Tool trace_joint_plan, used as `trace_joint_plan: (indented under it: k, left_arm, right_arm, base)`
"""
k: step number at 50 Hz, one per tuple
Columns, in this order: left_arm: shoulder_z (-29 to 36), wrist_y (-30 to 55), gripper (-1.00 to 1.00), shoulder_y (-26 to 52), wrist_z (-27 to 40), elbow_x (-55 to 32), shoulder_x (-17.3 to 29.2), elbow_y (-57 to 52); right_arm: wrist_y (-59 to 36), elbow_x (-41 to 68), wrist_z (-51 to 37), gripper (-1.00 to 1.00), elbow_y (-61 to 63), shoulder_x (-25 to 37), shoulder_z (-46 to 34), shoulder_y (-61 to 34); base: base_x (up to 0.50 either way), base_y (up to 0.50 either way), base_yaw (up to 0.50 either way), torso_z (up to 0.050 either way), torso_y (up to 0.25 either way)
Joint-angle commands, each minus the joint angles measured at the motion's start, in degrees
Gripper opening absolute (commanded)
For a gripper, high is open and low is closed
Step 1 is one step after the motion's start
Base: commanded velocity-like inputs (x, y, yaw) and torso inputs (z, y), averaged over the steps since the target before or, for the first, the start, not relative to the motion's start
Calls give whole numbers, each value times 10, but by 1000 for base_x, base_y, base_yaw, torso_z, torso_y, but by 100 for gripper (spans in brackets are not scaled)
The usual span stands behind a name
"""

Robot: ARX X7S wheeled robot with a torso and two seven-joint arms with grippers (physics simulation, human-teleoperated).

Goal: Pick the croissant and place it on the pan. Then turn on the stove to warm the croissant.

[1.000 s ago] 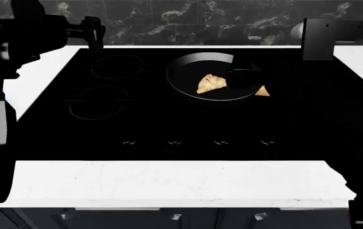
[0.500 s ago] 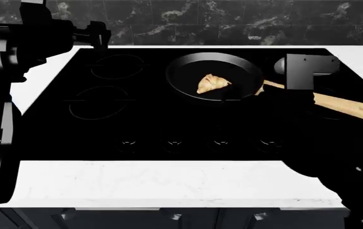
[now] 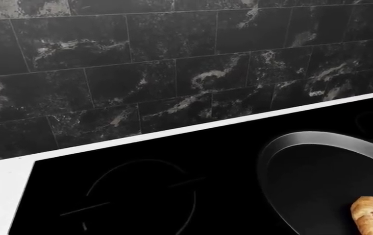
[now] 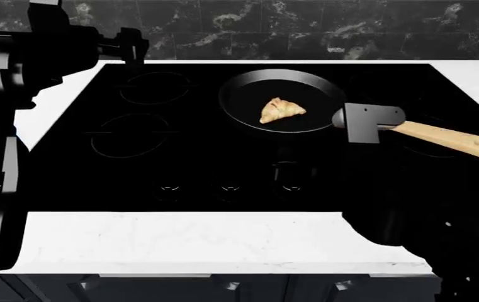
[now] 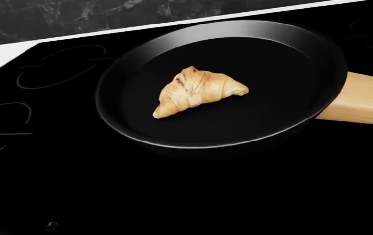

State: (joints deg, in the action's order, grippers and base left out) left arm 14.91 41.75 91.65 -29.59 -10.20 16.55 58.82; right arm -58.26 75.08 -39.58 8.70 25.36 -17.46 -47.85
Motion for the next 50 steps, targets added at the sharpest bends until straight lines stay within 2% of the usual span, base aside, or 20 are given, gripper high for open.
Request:
trace_joint_plan:
  k: [1, 9, 14, 22, 36, 50]
  left_arm:
    - [1, 3, 100, -2, -3, -2, -1, -4]
    - [2, -5, 100, 3, -9, -3, -7, 14]
    - [0, 12, 100, -4, -8, -7, -2, -15]
    - [-1, 16, 100, -4, -10, -11, 0, -21]
    - [2, 20, 100, -7, -11, -12, -1, -25]
    - [4, 23, 100, -9, -17, -15, -4, -27]
  right_arm:
    - [-39, 58, -57, 100, 2, -5, 2, 6]
    - [-75, 127, -129, 100, 23, -1, 8, 1]
    - [-86, 154, -164, 100, 34, 0, 5, -4]
    - [-110, 243, -262, 100, 61, 10, -5, -7]
    - [-114, 246, -283, 100, 46, 19, -22, -2]
    - [-90, 308, -341, 100, 130, 41, -1, 14]
  base:
    - [0, 0, 0, 0, 0]
    - [0, 0, 0, 0, 0]
    - [0, 0, 0, 0, 0]
    - [0, 0, 0, 0, 0]
    - [0, 0, 0, 0, 0]
    - [0, 0, 0, 0, 0]
